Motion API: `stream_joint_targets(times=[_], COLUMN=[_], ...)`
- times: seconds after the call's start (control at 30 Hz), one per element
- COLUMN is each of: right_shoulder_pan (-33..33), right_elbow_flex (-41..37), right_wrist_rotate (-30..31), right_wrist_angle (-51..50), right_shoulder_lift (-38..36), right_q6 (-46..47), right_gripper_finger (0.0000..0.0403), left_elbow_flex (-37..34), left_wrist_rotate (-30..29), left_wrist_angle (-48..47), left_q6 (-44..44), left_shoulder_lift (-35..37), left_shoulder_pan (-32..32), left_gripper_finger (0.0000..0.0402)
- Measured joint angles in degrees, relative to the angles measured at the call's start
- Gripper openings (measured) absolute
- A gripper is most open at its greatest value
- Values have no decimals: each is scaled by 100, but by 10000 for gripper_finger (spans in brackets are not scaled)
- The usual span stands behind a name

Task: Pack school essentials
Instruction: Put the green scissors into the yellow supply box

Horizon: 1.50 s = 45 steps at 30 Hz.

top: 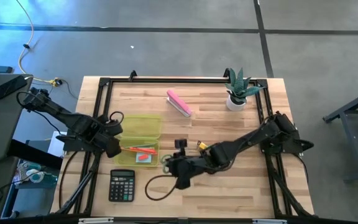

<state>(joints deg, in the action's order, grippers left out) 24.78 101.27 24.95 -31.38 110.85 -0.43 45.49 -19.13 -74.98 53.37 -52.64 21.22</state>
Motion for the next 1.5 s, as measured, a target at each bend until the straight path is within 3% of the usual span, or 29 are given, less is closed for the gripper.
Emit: stream_joint_targets(times=[0.27, 0.57, 0.97, 1.5], right_shoulder_pan=[-412, -773, -1218, -1517], right_elbow_flex=[773, 1431, 2311, 2923], right_wrist_rotate=[158, 166, 176, -52], right_wrist_angle=[-959, -1672, -2552, -2993], right_shoulder_lift=[-4, -4, -9, -9], right_q6=[-364, -566, -718, -1014], right_gripper_finger=[57, 57, 57, 57], left_elbow_flex=[-124, -117, -39, -39], left_wrist_rotate=[-40, -166, 738, 968], left_wrist_angle=[-101, -192, -337, -417], left_q6=[684, 408, 220, 594], left_shoulder_lift=[-153, -370, -1373, -2866], left_shoulder_pan=[12, -456, -1643, -1789], left_gripper_finger=[178, 141, 5, 1])
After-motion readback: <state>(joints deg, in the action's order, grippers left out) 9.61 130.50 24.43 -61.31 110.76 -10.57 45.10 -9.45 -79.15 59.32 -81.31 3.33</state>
